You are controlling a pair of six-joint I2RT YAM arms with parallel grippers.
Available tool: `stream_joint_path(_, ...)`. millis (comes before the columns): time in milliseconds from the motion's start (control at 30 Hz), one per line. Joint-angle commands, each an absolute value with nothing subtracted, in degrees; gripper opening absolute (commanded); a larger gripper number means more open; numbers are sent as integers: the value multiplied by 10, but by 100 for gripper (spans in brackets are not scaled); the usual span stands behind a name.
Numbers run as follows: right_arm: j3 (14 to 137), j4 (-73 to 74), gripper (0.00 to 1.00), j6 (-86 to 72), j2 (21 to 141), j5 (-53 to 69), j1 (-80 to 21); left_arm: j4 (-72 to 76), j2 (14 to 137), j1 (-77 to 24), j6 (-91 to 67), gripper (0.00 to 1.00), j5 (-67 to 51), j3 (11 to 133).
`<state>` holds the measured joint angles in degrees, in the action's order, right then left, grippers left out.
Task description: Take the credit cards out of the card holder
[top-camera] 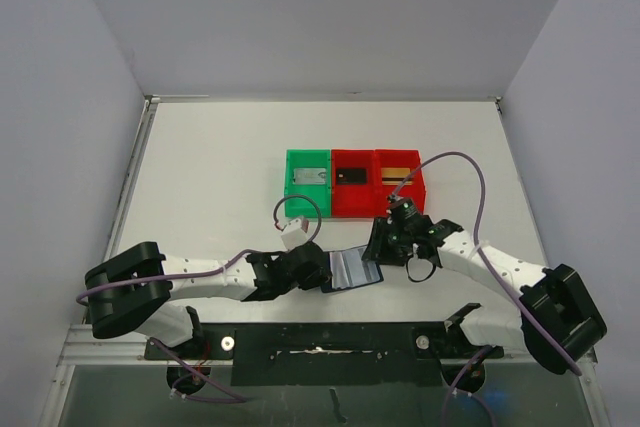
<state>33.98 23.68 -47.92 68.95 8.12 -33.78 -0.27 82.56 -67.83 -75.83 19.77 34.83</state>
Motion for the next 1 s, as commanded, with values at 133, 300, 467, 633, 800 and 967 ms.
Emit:
stream_joint_path(133, 348, 210, 37, -453, 715, 103, -337, 5, 822, -681, -753, 0, 193, 361)
stream_joint_path(300, 349, 201, 32, -445, 732, 118, -338, 6, 826, -680, -753, 0, 191, 362)
stream_joint_path(467, 349, 199, 31, -444, 734, 117, -338, 7, 829, -680, -751, 0, 188, 364)
stream_joint_path(633, 352, 196, 30, -439, 744, 127, -338, 13, 833, -678, -749, 0, 184, 364)
stream_joint_path(800, 357, 184, 27, -435, 740, 155, -339, 14, 835, -678, -748, 0, 180, 365)
stream_joint_path(967, 363, 186, 25, -436, 720, 163, -339, 13, 835, -677, -748, 0, 180, 365)
